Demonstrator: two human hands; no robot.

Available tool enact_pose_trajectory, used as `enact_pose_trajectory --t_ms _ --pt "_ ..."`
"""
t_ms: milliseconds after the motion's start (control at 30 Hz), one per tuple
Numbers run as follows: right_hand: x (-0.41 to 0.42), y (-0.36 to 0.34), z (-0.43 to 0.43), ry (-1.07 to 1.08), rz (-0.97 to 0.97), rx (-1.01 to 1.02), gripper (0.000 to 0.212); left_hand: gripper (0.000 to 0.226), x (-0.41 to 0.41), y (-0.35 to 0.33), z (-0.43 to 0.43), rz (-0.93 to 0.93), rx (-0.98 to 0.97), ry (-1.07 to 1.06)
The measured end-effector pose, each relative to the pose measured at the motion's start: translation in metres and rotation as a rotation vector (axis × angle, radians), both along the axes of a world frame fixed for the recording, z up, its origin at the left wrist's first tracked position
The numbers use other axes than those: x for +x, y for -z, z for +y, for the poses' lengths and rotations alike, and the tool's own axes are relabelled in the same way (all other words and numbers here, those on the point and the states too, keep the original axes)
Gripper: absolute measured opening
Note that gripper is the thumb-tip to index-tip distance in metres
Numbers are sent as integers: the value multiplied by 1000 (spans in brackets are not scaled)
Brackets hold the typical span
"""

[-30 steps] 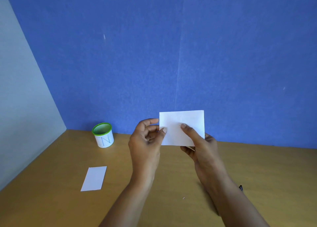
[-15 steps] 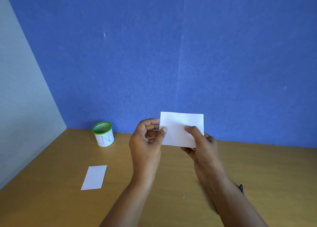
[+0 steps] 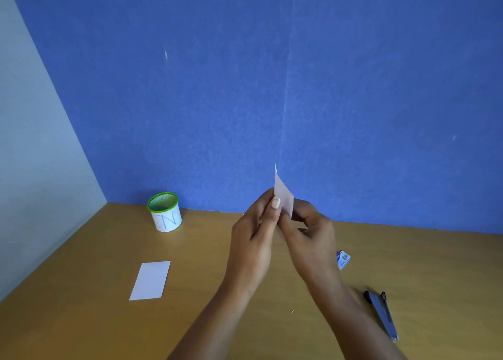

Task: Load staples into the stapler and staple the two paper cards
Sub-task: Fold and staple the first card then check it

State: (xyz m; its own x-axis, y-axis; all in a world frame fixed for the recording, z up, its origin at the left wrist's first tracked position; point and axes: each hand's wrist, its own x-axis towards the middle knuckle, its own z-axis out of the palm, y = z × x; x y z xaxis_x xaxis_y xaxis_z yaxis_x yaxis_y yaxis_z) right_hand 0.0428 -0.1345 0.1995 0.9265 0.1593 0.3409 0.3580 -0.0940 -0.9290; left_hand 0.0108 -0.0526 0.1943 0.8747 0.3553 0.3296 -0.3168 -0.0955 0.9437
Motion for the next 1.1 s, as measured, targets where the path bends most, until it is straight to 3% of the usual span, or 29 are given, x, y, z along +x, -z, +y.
enact_pose_trajectory --t_ms 33,133,200,333,533,667,833,1000,1100 --pt "-1 1 0 -14 -15 -14 5 37 -1 -1 -1 -12 -8 15" --pt "0 6 1 -38 -74 -87 35 40 -2 -3 0 -33 -43 41" --pt "0 8 2 -77 -76 -126 43 39 -2 -2 2 -30 -40 22" --pt "1 12 2 -144 -92 -212 54 14 1 0 11 52 -171 -58" --pt "11 17 4 -98 -128 -248 36 21 -2 6 33 143 -296 -128" --pt "20 23 17 -3 -131 -269 48 21 -7 11 45 190 -393 -116" --pt "32 26 41 -142 55 -215 42 27 -7 22 67 257 -415 -165" --pt "44 26 70 -294 218 -242 32 8 -8 37 103 305 -479 -187" --pt "51 30 91 -362 279 -284 29 9 -3 48 124 316 -506 -207"
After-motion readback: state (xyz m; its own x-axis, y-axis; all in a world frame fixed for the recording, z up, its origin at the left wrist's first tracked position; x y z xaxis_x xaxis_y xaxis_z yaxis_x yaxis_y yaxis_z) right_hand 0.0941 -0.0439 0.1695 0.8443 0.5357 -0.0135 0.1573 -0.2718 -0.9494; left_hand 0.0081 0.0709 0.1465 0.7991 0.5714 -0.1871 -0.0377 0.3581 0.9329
